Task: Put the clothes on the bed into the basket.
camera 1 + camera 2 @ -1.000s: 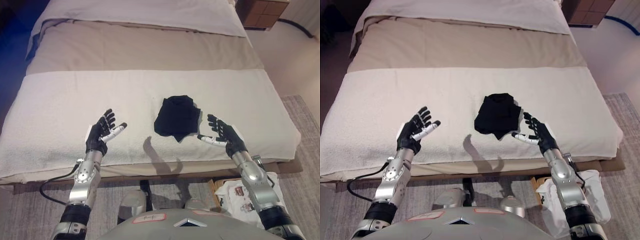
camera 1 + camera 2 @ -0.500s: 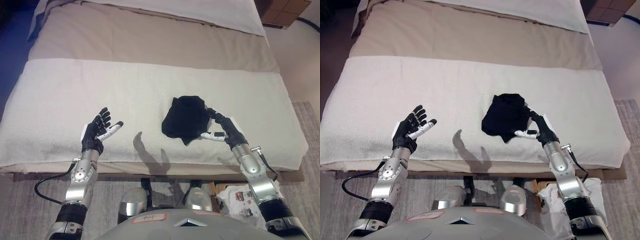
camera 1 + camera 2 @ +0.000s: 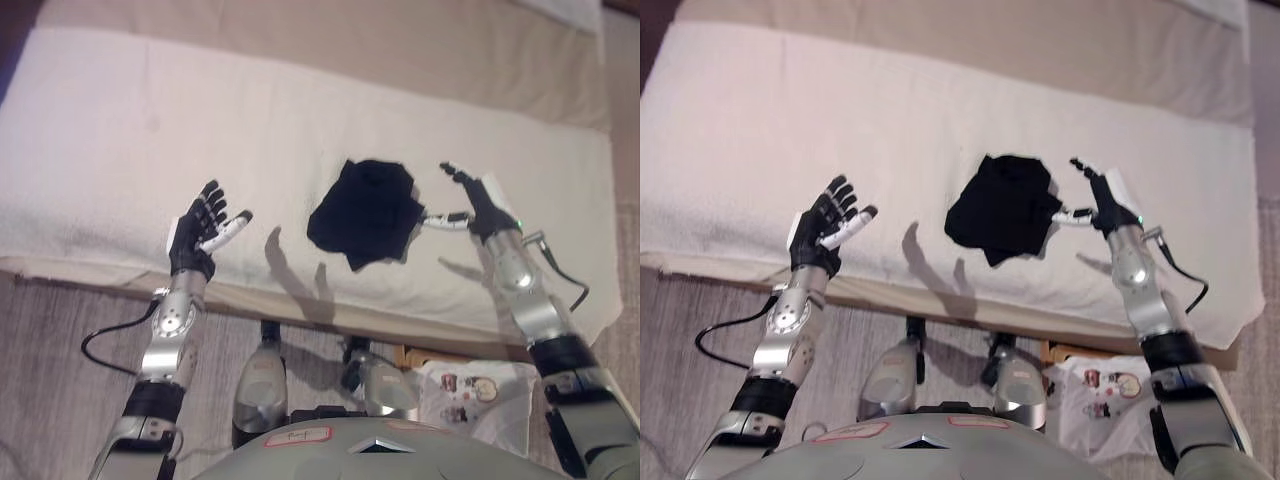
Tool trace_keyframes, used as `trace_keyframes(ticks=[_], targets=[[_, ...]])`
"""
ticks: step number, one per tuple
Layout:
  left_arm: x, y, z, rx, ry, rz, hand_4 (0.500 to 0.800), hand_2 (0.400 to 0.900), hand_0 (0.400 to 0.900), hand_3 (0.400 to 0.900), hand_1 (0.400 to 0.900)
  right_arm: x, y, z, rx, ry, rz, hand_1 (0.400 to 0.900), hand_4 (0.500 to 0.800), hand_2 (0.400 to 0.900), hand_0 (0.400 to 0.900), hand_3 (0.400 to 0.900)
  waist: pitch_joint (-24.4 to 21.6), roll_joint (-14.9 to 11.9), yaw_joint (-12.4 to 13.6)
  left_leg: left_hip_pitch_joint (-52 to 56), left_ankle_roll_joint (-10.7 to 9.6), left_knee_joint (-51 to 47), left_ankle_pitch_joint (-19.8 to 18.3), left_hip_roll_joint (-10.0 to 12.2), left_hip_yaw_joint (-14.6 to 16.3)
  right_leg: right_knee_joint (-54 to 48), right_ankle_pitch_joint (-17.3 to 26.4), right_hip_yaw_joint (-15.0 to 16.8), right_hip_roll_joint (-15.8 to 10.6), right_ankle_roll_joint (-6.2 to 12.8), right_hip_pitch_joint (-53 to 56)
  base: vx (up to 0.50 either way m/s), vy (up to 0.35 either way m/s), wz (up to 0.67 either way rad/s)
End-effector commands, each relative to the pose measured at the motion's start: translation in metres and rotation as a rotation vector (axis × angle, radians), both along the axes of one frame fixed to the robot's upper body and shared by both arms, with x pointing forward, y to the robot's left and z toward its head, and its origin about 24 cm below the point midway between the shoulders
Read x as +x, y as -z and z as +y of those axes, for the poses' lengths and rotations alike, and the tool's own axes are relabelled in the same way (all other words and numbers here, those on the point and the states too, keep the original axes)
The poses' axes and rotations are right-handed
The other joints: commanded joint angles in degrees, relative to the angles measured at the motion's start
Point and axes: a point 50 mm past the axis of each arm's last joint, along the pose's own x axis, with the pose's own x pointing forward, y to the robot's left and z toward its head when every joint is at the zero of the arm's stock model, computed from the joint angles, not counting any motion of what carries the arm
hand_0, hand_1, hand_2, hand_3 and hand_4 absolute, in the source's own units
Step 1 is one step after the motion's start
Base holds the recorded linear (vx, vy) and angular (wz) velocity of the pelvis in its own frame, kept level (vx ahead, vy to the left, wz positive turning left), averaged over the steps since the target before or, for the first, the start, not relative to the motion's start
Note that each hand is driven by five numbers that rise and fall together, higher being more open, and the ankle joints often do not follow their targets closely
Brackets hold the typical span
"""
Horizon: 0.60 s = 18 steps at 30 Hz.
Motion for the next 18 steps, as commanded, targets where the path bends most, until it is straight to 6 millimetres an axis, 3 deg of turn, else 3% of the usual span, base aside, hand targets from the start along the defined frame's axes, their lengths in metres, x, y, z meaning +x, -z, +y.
trace_keyframes(ticks=[1,3,6,15,18], targets=[[0.018,-0.07,-0.013,-0.05,0.032,-0.365,0.8,0.9,0.9,0.9,0.9,0.033,-0.065,0.0,-0.107,-0.026,-0.194,0.9,0.8,0.9,0.9,0.9,2.31,0.13,2.35,-2.94,-0.15,9.65,-9.16,0.64,2.8,9.51,-3.46,2.08,-4.46,0.82,-4.17,-0.08,-0.024,0.04],[0.019,-0.076,-0.013,-0.045,0.019,-0.393,0.8,0.9,0.9,0.9,0.9,0.039,-0.073,0.0,-0.106,-0.018,-0.205,0.9,0.8,0.9,0.9,0.9,3.05,0.23,2.45,-4.66,-0.18,10.59,-9.18,0.64,2.68,10.35,-3.55,2.26,-4.4,0.63,-5.75,-0.06,-0.011,0.02],[0.023,-0.094,-0.014,-0.072,-0.011,-0.466,0.8,0.9,0.9,0.9,0.9,0.054,-0.104,0.006,-0.103,-0.023,-0.262,0.9,0.8,0.9,0.9,0.9,5.52,-0.13,2.82,-7.85,0.01,10.46,-8.38,1.09,2.48,12.69,-3.68,2.65,-4.1,0.12,-10.18,-0.07,-0.027,-0.01],[0.036,-0.125,-0.024,-0.085,-0.01,-0.579,0.8,0.9,0.9,0.9,0.9,0.077,-0.154,0.02,-0.091,-0.031,-0.336,0.9,0.8,0.9,0.9,0.9,10.66,-0.55,3.01,-16.48,0.06,13.61,-8.21,0.66,1.09,17.54,-3.94,2.24,-5.36,-0.18,-18.35,-0.07,-0.003,0.09],[0.039,-0.132,-0.027,-0.092,-0.015,-0.603,0.8,0.9,0.9,0.9,0.9,0.081,-0.162,0.015,-0.067,0.009,-0.351,0.9,0.8,0.9,0.9,0.9,11.88,-0.46,3.13,-19.02,0.2,14.59,-8.27,0.36,0.61,18.85,-4.0,2.12,-5.72,-0.18,-20.56,-0.05,0.004,0.11]])
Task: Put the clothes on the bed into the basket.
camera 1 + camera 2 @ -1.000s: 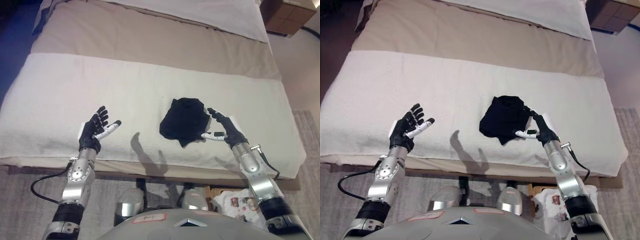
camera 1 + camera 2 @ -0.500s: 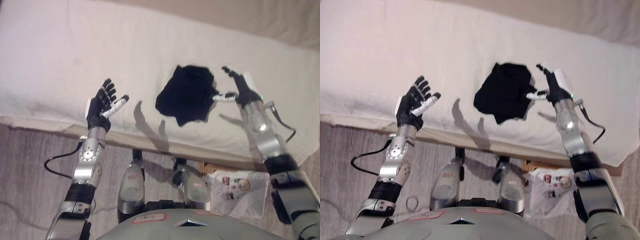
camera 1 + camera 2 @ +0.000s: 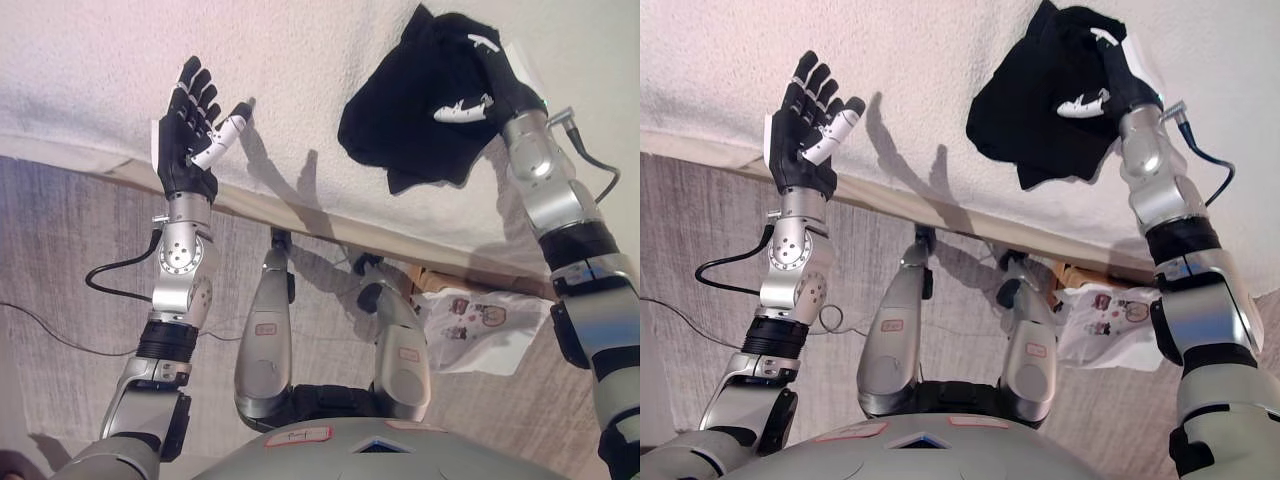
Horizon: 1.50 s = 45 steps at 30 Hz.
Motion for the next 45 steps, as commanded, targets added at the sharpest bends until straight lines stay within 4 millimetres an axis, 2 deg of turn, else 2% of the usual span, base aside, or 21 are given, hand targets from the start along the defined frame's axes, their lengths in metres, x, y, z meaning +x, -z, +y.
trace_keyframes(ticks=[1,5,6,7,15,17,18,25,29,35,41,45], targets=[[-0.01,-0.046,-0.005,-0.028,0.019,-0.266,0.8,0.9,0.9,0.9,0.9,0.007,-0.06,-0.001,-0.028,0.012,-0.184,0.9,0.8,0.9,0.9,0.9,-0.34,-0.3,0.38,0.07,0.25,4.67,-8.22,1.03,3.05,6.03,-2.08,2.47,-2.25,3.37,-1.96,-0.04,-0.002,0.1],[-0.006,-0.051,-0.007,-0.032,0.015,-0.273,0.8,0.9,0.9,0.9,0.9,0.013,-0.082,0.002,-0.025,0.03,-0.219,0.9,0.8,0.9,0.9,0.9,0.74,-0.26,0.62,-1.75,0.32,5.27,-8.09,0.87,2.7,6.86,-1.92,2.3,-2.46,3.47,-3.75,-0.01,-0.003,0.05],[-0.006,-0.052,-0.009,-0.032,0.022,-0.276,0.8,0.9,0.9,0.9,0.9,0.014,-0.085,0.002,-0.031,0.039,-0.214,0.9,0.8,0.9,0.9,0.9,0.8,-0.1,0.85,-1.28,-0.09,5.05,-9.14,1.15,2.22,7.28,-2.82,2.75,-2.05,4.3,-3.6,-0.02,0.004,0.04],[-0.006,-0.053,-0.009,-0.035,0.02,-0.28,0.8,0.9,0.9,0.9,0.9,0.015,-0.089,0.003,-0.022,0.04,-0.225,0.4,0.5,0.4,0.4,0.4,1.18,-0.16,0.72,-2.19,0.3,5.12,-7.9,0.8,2.58,7.0,-1.93,2.16,-2.49,3.54,-4.25,0.0,0.0,0.0],[-0.005,-0.055,-0.007,-0.029,0.006,-0.286,0.8,0.9,0.9,0.9,0.9,0.017,-0.106,0.008,-0.026,0.034,-0.256,0.4,0.5,0.4,0.4,0.4,1.5,0.15,0.55,-1.28,-0.04,4.26,-8.66,0.87,2.17,7.37,-2.86,2.81,-2.08,4.16,-4.34,0.02,0.001,0.0],[-0.005,-0.057,-0.006,-0.028,0.002,-0.291,0.8,0.9,0.9,0.9,0.9,0.018,-0.105,0.01,-0.027,0.029,-0.254,0.4,0.5,0.4,0.4,0.4,1.5,0.19,0.43,-1.26,-0.02,4.12,-8.65,0.81,1.93,7.3,-2.87,2.85,-2.06,4.18,-4.35,-0.04,0.009,0.02],[-0.005,-0.057,-0.006,-0.031,-0.001,-0.292,0.8,0.9,0.9,0.9,0.9,0.017,-0.107,0.011,-0.026,0.026,-0.26,0.4,0.5,0.4,0.4,0.4,1.54,-0.02,0.21,-2.09,0.38,4.16,-7.5,0.47,2.33,6.84,-1.96,2.21,-2.44,3.43,-4.83,-0.08,0.018,0.05],[-0.005,-0.056,-0.006,-0.029,-0.004,-0.288,0.8,0.9,0.9,0.9,0.9,0.016,-0.107,0.01,-0.01,0.027,-0.279,0.4,0.5,0.4,0.4,0.4,1.54,0.13,-0.13,-1.38,0.44,3.92,-7.45,0.16,2.33,7.02,-2.02,2.43,-2.56,3.53,-4.51,-0.01,0.002,0.01],[-0.005,-0.055,-0.001,-0.041,-0.028,-0.288,0.8,0.9,0.9,0.9,0.9,0.01,-0.116,0.009,0.019,0.016,-0.347,0.4,0.5,0.4,0.4,0.4,1.38,0.28,-0.7,0.21,0.55,3.65,-7.58,0.09,2.7,7.25,-2.11,2.8,-2.74,3.56,-3.63,0.0,0.0,0.0],[-0.008,-0.051,0.002,-0.061,-0.034,-0.288,0.8,0.9,0.9,0.9,0.9,-0.006,-0.111,0.0,0.078,0.017,-0.451,0.4,0.5,0.4,0.4,0.4,-0.33,0.7,-1.66,3.0,0.87,4.47,-8.53,-0.25,3.01,7.86,-2.36,3.27,-3.42,3.87,-1.18,0.0,0.009,-0.02],[-0.011,-0.045,0.002,-0.038,-0.024,-0.278,0.8,0.9,0.9,0.9,0.9,-0.025,-0.086,-0.012,0.151,0.021,-0.518,0.4,0.5,0.4,0.4,0.4,-3.62,1.31,-2.41,8.81,1.21,3.59,-9.13,-0.69,3.7,6.27,-2.06,2.85,-4.13,4.42,4.74,0.03,0.008,-0.02],[-0.015,-0.035,0.007,-0.007,-0.026,-0.237,0.8,0.9,0.9,0.9,0.9,-0.043,-0.05,-0.02,0.221,0.019,-0.503,0.4,0.5,0.4,0.4,0.4,-7.74,1.22,-3.29,14.95,1.36,-0.07,-8.75,-0.73,4.41,2.07,-0.41,2.0,-4.09,5.31,11.33,0.09,0.021,-0.07]])
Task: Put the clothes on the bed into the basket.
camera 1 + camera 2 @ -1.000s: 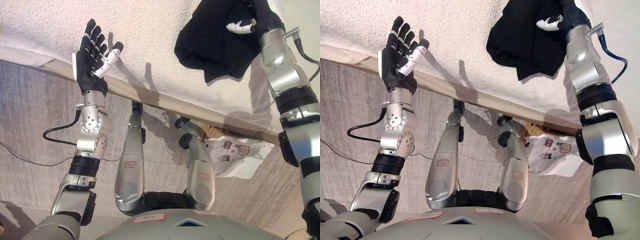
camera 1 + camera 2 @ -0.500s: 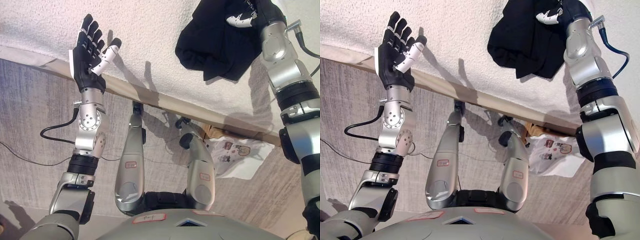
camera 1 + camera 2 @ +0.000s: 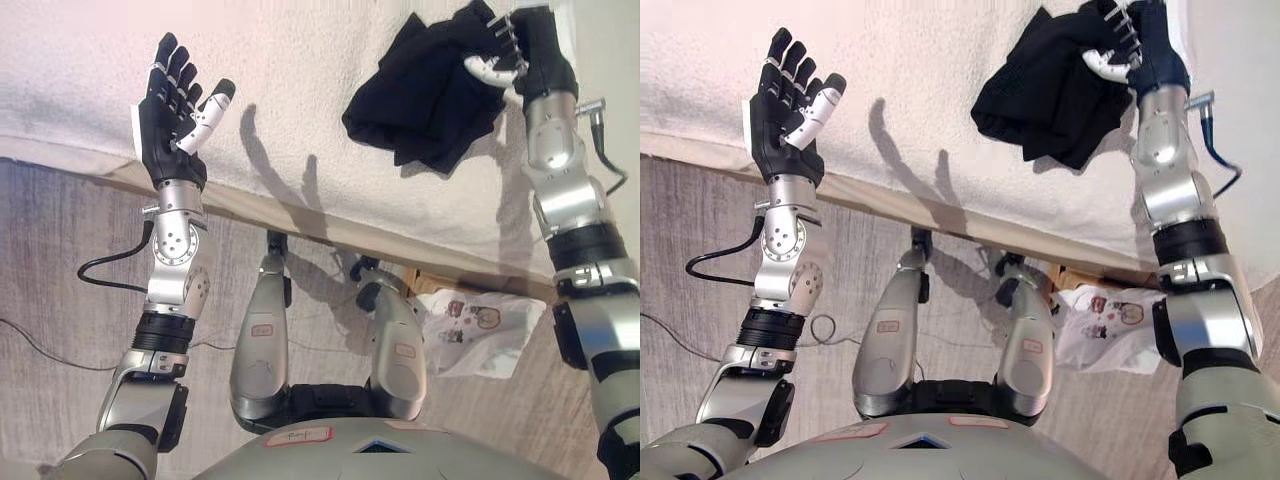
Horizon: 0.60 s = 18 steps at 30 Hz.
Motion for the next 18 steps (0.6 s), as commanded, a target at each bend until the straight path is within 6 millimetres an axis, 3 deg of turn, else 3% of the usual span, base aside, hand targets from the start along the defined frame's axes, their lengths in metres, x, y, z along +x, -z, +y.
trace_keyframes(ticks=[1,4,5,7,12,18], targets=[[-0.016,-0.023,-0.002,0.018,0.037,-0.183,0.8,0.9,0.9,0.9,0.9,-0.023,-0.039,-0.003,-0.011,-0.043,-0.293,0.4,0.5,0.4,0.4,0.4,-9.43,2.1,-1.58,6.99,-0.99,1.39,-9.04,1.12,4.03,-1.06,1.16,1.12,-1.57,5.59,5.34,0.12,0.018,-0.07],[-0.02,-0.014,0.001,0.042,0.033,-0.142,0.8,0.9,0.9,0.9,0.9,-0.035,-0.023,-0.005,0.006,-0.058,-0.27,0.4,0.5,0.4,0.4,0.4,-11.89,1.78,-2.32,10.12,-0.89,-1.03,-8.63,0.96,4.85,-3.34,2.13,1.06,-1.4,6.23,8.28,0.1,0.028,-0.14],[-0.024,-0.006,0.0,0.06,0.055,-0.112,0.8,0.9,0.9,0.9,0.9,-0.043,-0.005,-0.006,0.075,-0.066,-0.249,0.4,0.5,0.4,0.4,0.4,-14.43,1.64,-3.22,12.85,-0.71,-3.26,-8.3,0.68,6.0,-5.62,3.32,1.17,-1.21,6.94,10.75,0.11,0.048,-0.26],[-0.027,0.0,0.001,0.075,0.06,-0.084,0.8,0.9,0.9,0.9,0.9,-0.047,0.002,-0.006,0.086,-0.074,-0.231,0.4,0.5,0.4,0.4,0.4,-15.6,1.53,-3.2,14.65,-0.56,-4.79,-8.0,0.46,6.52,-7.08,3.84,1.45,-0.81,7.15,12.18,0.11,0.051,-0.29],[-0.046,0.028,0.018,0.101,0.036,0.038,0.8,0.9,0.9,0.9,0.9,-0.077,0.014,-0.033,0.096,0.02,-0.245,0.4,0.5,0.4,0.4,0.4,-21.3,1.06,-5.19,20.95,-0.15,-10.95,-6.88,-0.09,10.78,-13.61,7.61,4.25,0.47,8.52,15.85,0.05,0.052,-0.49],[-0.062,0.044,0.031,0.109,0.006,0.104,0.8,0.9,0.9,0.9,0.9,-0.109,0.029,-0.077,0.072,0.2,-0.199,0.4,0.5,0.4,0.4,0.4,-23.91,0.53,-7.12,24.44,0.05,-13.89,-6.67,-0.13,14.97,-16.62,9.64,7.95,1.33,9.32,16.19,0.01,0.031,-0.52]])
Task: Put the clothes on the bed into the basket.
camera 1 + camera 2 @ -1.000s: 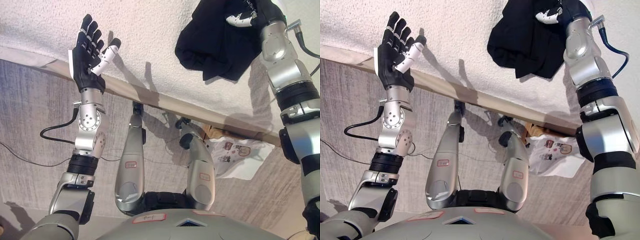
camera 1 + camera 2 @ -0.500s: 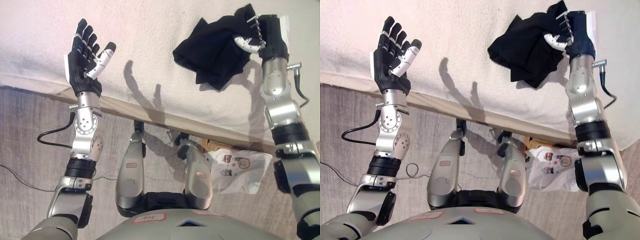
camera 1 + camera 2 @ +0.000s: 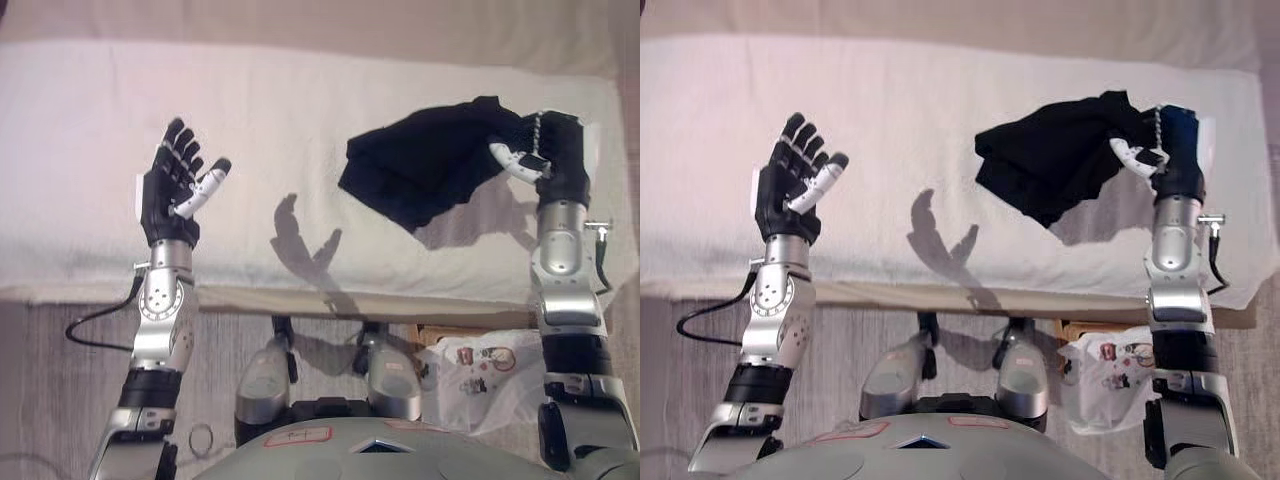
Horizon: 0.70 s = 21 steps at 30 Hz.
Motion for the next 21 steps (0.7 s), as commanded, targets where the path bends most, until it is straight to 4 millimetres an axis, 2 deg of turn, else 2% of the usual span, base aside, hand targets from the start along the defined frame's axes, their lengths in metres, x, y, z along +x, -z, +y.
trace_keyframes(ticks=[1,5,12,17,21], targets=[[-0.005,-0.021,0.005,0.076,0.004,-0.121,0.8,0.9,0.9,0.9,0.9,-0.022,-0.039,-0.038,-0.112,0.127,-0.192,0.4,0.5,0.4,0.4,0.4,-10.86,0.38,-2.41,1.77,0.73,0.27,-6.78,0.07,3.76,-0.66,5.03,1.47,-1.84,6.0,-0.6,0.01,0.027,-0.33],[-0.005,-0.023,0.01,0.085,-0.013,-0.126,0.8,0.9,0.9,0.9,0.9,-0.051,-0.022,-0.071,-0.115,0.28,-0.108,0.4,0.5,0.4,0.4,0.4,-11.51,0.56,-4.9,3.12,1.04,0.31,-7.52,-0.03,4.28,0.23,4.85,3.04,-1.91,6.01,-0.16,0.03,0.023,-0.23],[-0.005,-0.024,0.014,0.092,-0.017,-0.123,0.8,0.9,0.9,0.9,0.9,-0.092,0.008,-0.103,-0.06,0.462,0.012,0.4,0.5,0.4,0.4,0.4,-12.81,1.27,-7.57,4.81,1.29,0.6,-8.84,0.04,5.39,0.29,4.4,5.47,-1.39,6.03,0.55,0.04,0.014,-0.17],[-0.004,-0.023,0.016,0.092,-0.028,-0.117,0.8,0.9,0.9,0.9,0.9,-0.106,0.017,-0.108,-0.043,0.51,0.044,0.4,0.5,0.4,0.4,0.4,-13.1,1.87,-8.9,5.74,1.44,0.6,-9.33,0.0,6.59,0.29,4.32,6.97,-1.19,6.1,0.52,0.01,0.017,-0.22],[-0.001,-0.027,0.016,0.088,-0.031,-0.134,0.8,0.9,0.9,0.9,0.9,-0.115,0.033,-0.101,-0.004,0.467,0.112,0.4,0.5,0.4,0.4,0.4,-12.95,2.25,-10.44,6.01,1.64,0.52,-9.5,-0.22,7.58,0.53,4.53,8.43,-0.99,6.24,-0.08,0.0,0.018,-0.19]])
